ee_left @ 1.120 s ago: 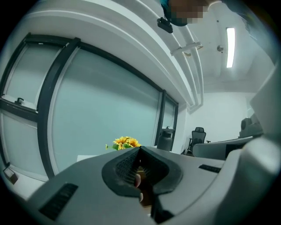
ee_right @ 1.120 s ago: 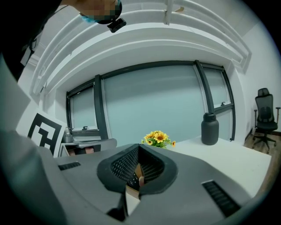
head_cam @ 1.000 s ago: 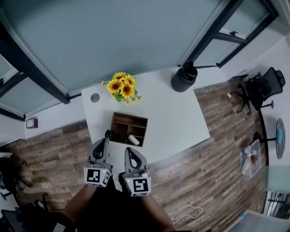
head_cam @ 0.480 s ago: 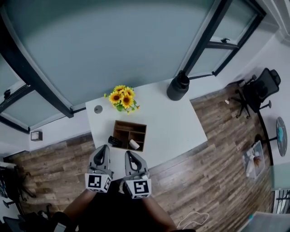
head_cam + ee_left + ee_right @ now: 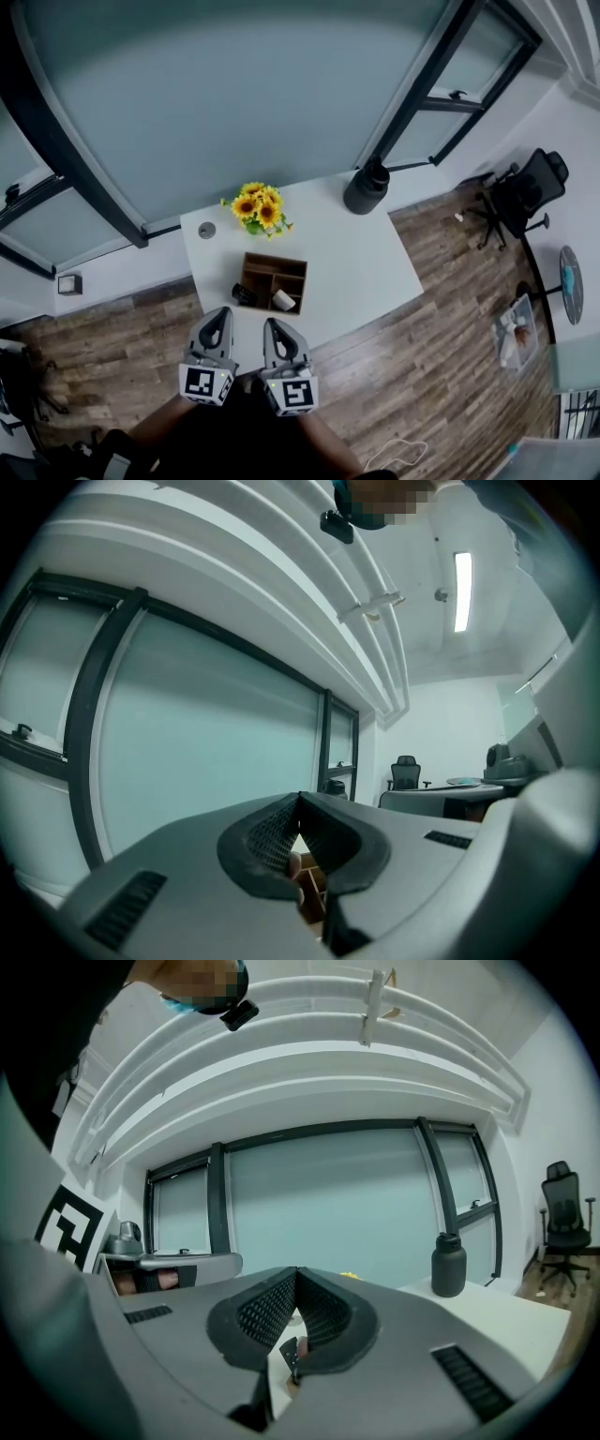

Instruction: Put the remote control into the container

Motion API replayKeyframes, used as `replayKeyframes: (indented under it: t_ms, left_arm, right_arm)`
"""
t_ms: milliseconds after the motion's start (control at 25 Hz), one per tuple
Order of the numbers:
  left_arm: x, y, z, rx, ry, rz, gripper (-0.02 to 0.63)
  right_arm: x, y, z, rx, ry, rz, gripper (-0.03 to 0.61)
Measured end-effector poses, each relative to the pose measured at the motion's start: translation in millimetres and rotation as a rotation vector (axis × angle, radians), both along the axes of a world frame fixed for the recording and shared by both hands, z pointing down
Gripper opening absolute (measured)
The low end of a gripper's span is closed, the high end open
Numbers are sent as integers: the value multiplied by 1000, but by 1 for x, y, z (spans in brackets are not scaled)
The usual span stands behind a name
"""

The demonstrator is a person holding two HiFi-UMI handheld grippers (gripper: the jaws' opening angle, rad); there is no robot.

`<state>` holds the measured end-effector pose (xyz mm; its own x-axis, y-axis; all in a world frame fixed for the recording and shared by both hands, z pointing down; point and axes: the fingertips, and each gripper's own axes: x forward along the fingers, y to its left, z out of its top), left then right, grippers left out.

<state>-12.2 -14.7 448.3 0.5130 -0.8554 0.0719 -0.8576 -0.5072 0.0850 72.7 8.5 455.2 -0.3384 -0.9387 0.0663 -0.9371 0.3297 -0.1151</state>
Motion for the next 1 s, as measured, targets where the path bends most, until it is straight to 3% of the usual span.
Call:
replayKeyframes:
  t_ms: [1000]
  left_arm:
    - [5, -2, -10, 13, 29, 27, 8]
  right_arm:
    - [10, 0, -12, 12, 18, 48, 2]
